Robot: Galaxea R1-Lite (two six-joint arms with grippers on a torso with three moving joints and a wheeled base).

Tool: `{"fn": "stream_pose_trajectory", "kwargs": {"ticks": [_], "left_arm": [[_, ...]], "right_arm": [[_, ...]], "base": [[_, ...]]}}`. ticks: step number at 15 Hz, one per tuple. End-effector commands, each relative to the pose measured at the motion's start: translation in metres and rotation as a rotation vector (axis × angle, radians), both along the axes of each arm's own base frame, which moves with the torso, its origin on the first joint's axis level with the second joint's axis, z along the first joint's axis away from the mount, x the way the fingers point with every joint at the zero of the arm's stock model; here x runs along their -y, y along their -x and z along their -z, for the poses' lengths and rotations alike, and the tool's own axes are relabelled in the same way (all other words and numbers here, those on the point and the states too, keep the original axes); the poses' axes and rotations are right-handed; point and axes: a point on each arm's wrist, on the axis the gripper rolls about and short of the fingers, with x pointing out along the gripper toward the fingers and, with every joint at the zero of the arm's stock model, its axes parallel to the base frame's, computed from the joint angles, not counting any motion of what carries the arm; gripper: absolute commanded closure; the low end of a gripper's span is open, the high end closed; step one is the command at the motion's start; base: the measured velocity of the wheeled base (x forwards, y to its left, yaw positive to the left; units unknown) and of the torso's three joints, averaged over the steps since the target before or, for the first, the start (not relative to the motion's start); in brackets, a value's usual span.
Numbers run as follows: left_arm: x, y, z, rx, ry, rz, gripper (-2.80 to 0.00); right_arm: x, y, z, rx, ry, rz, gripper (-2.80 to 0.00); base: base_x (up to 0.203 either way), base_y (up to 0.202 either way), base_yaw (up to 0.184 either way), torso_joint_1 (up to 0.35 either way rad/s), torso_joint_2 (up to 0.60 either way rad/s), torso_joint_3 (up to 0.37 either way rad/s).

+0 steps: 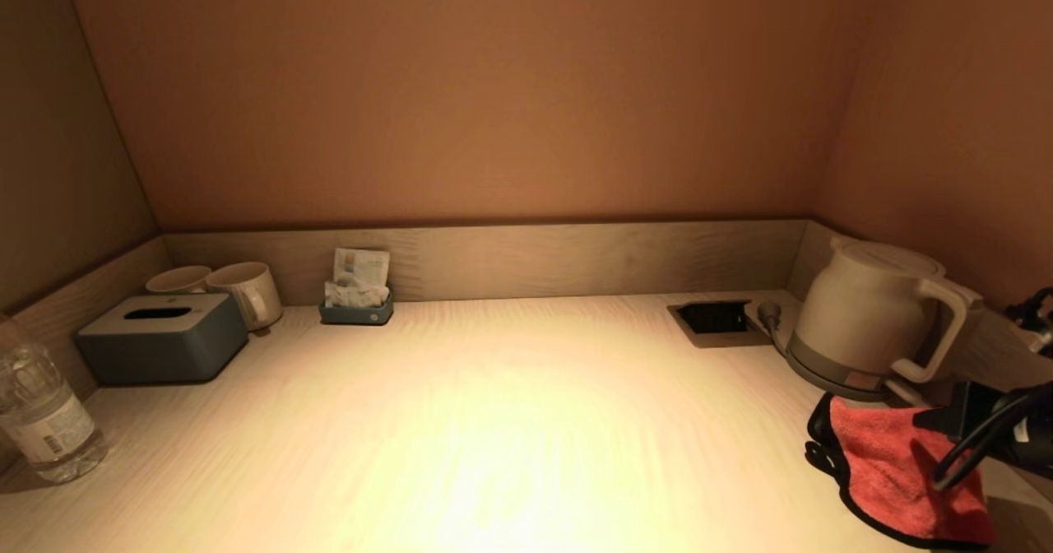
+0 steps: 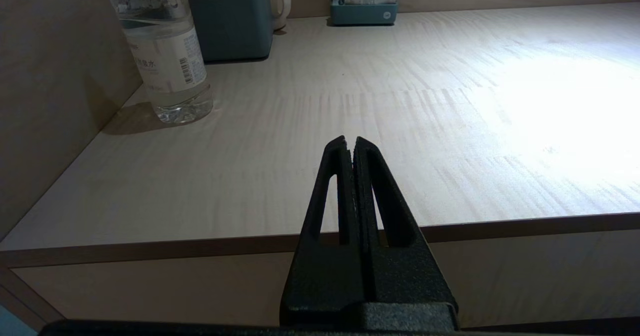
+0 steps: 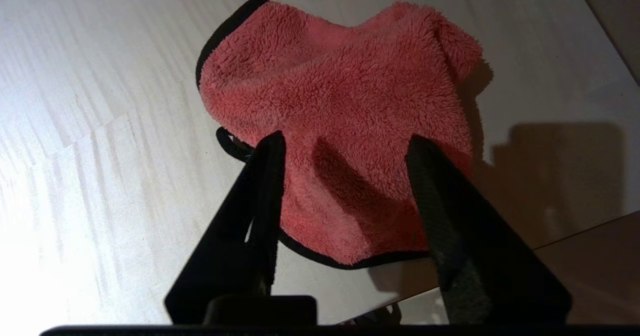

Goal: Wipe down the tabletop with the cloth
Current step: Pick up the tablecloth

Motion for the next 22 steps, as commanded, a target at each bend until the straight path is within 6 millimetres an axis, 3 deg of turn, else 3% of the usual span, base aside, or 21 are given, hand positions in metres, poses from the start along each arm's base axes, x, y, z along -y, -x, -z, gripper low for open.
{"fn": "stream_pose_trajectory", "kwargs": {"ticks": [1, 12, 19, 22], "left_arm": [[0.000, 0.000, 0.000, -0.001, 0.000, 0.000, 0.00], [0.000, 0.000, 0.000, -0.001, 0.000, -0.001, 0.00], [0.000, 0.000, 0.000, -0.001, 0.000, -0.001, 0.00], [0.000, 0.000, 0.000, -0.001, 0.000, 0.001, 0.00]], "right_arm": [[0.000, -0.001, 0.002, -0.007, -0.004, -0.002, -2.80], [0.003, -0.009, 0.012, -0.048, -0.017, -0.011, -2.80], [0.014, -0.032, 0.035, -0.132, -0.056, -0.008, -2.80], [0.018, -0.040, 0.039, -0.093, -0.034, -0.005, -2.80]], "base": [[0.000, 0.000, 0.000, 0.000, 0.00, 0.000], [0.000, 0.000, 0.000, 0.000, 0.00, 0.000], [0.000, 0.000, 0.000, 0.000, 0.00, 0.000], [0.000, 0.000, 0.000, 0.000, 0.00, 0.000]]}}
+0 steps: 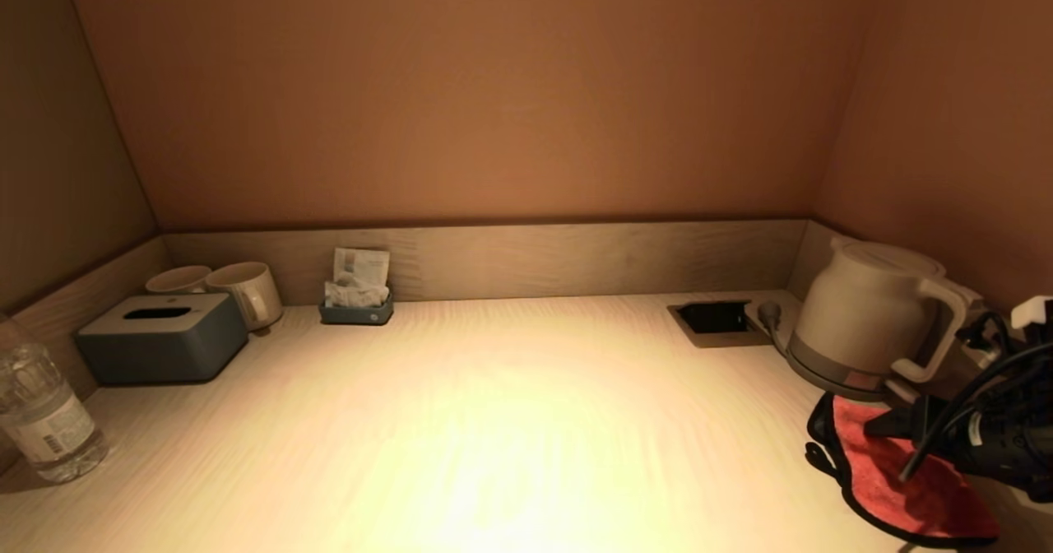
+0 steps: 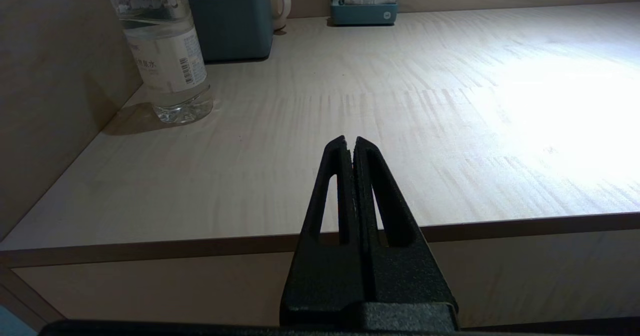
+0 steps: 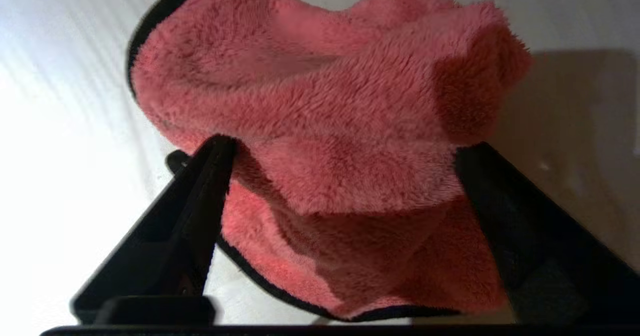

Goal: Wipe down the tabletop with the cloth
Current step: Pick up the tablecloth

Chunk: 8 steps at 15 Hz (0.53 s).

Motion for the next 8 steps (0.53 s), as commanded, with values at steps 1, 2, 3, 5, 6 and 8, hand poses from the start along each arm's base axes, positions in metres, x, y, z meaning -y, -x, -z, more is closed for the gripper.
{"fn": "stream_pose_trajectory", "kwargs": {"ticks": [1, 2, 3, 5, 6, 8], "left_arm": [[0.0000, -0.0001, -0.0001, -0.001, 0.000, 0.000, 0.00], [0.0000, -0.0001, -0.0001, -0.001, 0.000, 0.000, 0.00], [0.0000, -0.0001, -0.0001, -0.001, 0.000, 0.000, 0.00], [0.0000, -0.0001, -0.0001, -0.001, 0.000, 0.002, 0.00], [0.0000, 0.0000, -0.0004, 0.000, 0.000, 0.000, 0.00], [0.0000, -0.0001, -0.0001, -0.001, 0.000, 0.000, 0.00]], "right_arm": [[0.0032, -0.0072, 0.0043, 0.024, 0.010, 0.000, 0.00], [0.0035, -0.0081, 0.0058, 0.022, 0.005, -0.004, 0.00], [0.0035, -0.0086, 0.0064, 0.021, 0.002, -0.007, 0.00], [0.0036, -0.0095, 0.0086, 0.014, -0.004, -0.008, 0.00], [0.0036, -0.0095, 0.0091, 0.013, -0.006, -0.009, 0.00], [0.0020, -0.0087, 0.0075, 0.019, -0.006, -0.015, 0.00]], "base": [[0.000, 0.000, 0.000, 0.000, 0.00, 0.000], [0.000, 0.000, 0.000, 0.000, 0.00, 0.000], [0.000, 0.000, 0.000, 0.000, 0.00, 0.000], [0.000, 0.000, 0.000, 0.000, 0.00, 0.000], [0.000, 0.000, 0.000, 0.000, 0.00, 0.000], [0.000, 0.000, 0.000, 0.000, 0.00, 0.000]]}}
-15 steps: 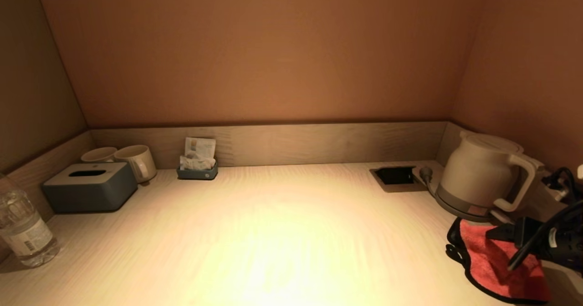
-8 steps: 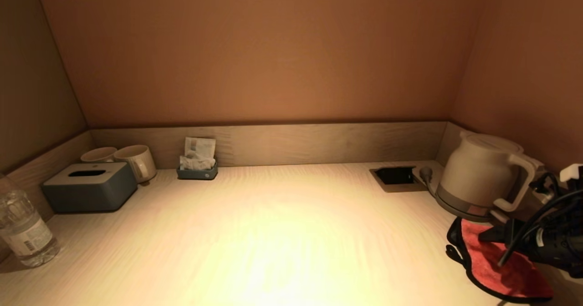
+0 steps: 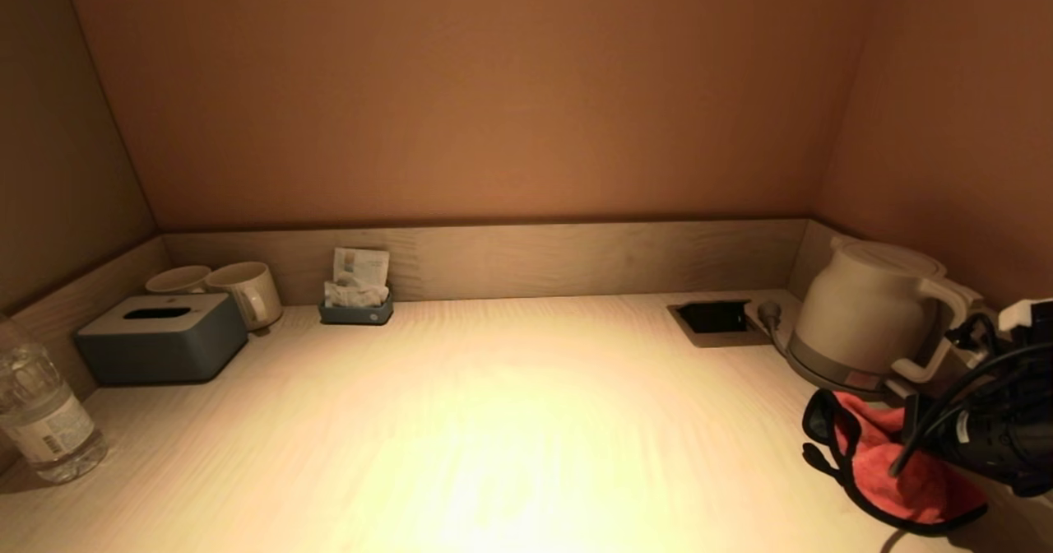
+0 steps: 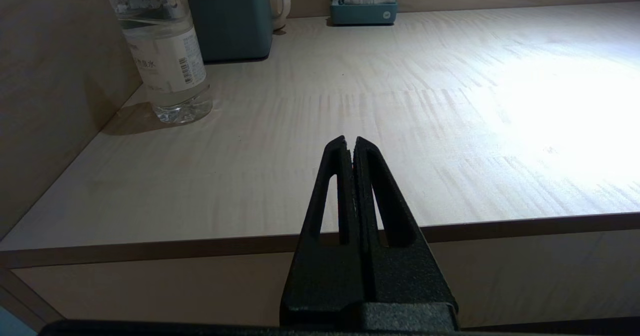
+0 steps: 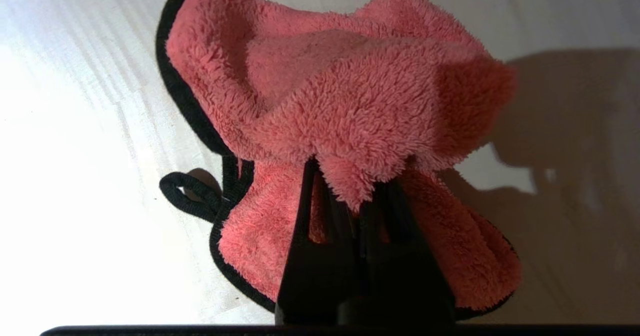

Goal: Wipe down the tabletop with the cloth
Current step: Pick up the tablecloth

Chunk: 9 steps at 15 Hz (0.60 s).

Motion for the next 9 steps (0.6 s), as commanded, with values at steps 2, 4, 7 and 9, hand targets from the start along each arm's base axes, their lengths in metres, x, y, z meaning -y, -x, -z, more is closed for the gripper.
{"fn": "stream_pose_trajectory", "kwargs": {"ticks": [2, 4, 7, 9], "left_arm": [[0.000, 0.000, 0.000, 0.001, 0.000, 0.000, 0.00], [0.000, 0.000, 0.000, 0.000, 0.000, 0.000, 0.00], [0.000, 0.000, 0.000, 0.001, 0.000, -0.001, 0.00], [0.000, 0.000, 0.000, -0.001, 0.000, -0.001, 0.00]], "right_arm": [[-0.008, 0.004, -0.010, 0.036, 0.011, -0.019, 0.00], [-0.015, 0.008, -0.021, 0.076, 0.024, -0.036, 0.00], [-0.040, 0.024, -0.054, 0.206, 0.064, -0.105, 0.00], [-0.059, 0.033, -0.071, 0.279, 0.074, -0.173, 0.00]], "base": [[0.000, 0.000, 0.000, 0.000, 0.00, 0.000], [0.000, 0.000, 0.000, 0.000, 0.00, 0.000], [0.000, 0.000, 0.000, 0.000, 0.00, 0.000], [0.000, 0.000, 0.000, 0.000, 0.00, 0.000]]}}
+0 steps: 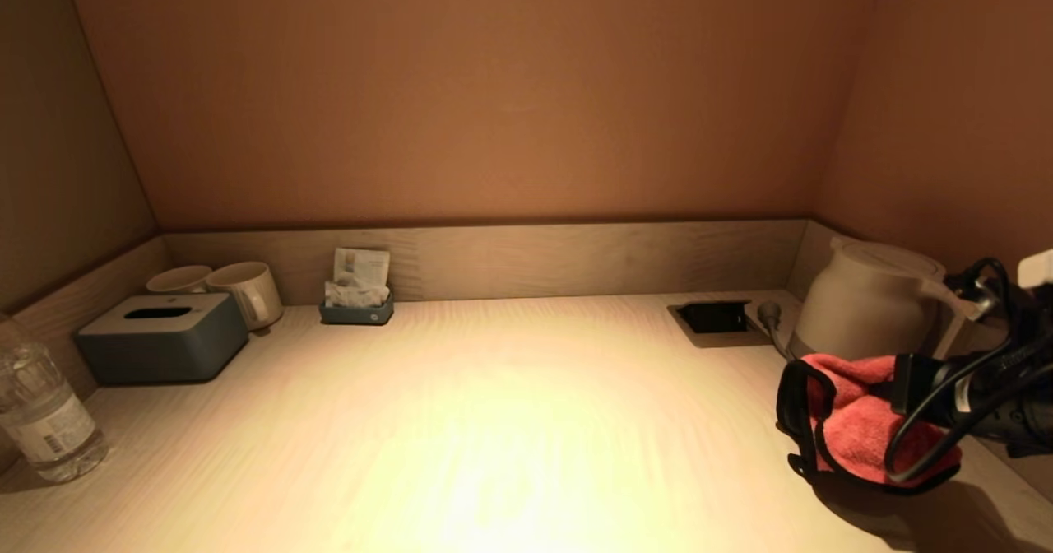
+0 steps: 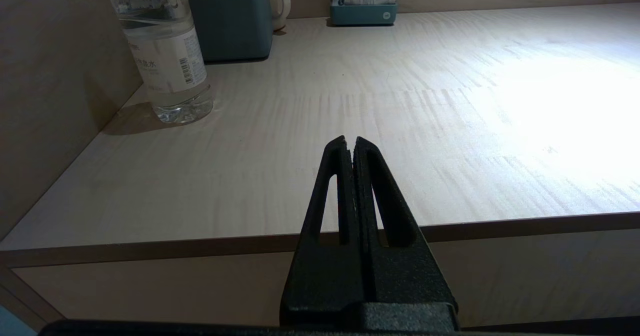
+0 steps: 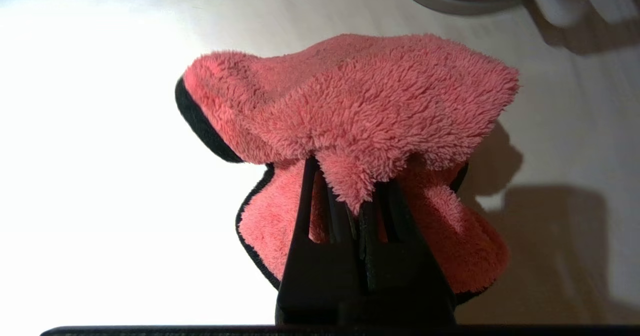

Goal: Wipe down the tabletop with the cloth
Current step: Sweep the stains on the table

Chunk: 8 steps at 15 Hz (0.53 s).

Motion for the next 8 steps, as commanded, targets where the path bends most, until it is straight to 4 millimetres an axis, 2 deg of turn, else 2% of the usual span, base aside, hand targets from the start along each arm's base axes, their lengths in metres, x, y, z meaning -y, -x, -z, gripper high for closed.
{"fn": "stream_pose_trajectory", "kwargs": {"ticks": [1, 4, 8], "left_arm": [[0.000, 0.000, 0.000, -0.001, 0.000, 0.001, 0.00], [0.000, 0.000, 0.000, -0.001, 0.000, 0.001, 0.00], [0.000, 0.000, 0.000, 0.000, 0.000, 0.001, 0.00]], "right_arm": [[-0.016, 0.014, -0.021, 0.098, 0.017, -0.054, 0.00], [-0.027, 0.015, -0.029, 0.129, 0.014, -0.103, 0.00], [-0.072, 0.003, -0.060, 0.215, -0.072, -0.268, 0.00]], "base": [[0.000, 0.000, 0.000, 0.000, 0.00, 0.000], [0.000, 0.000, 0.000, 0.000, 0.00, 0.000], [0.000, 0.000, 0.000, 0.000, 0.00, 0.000]]}}
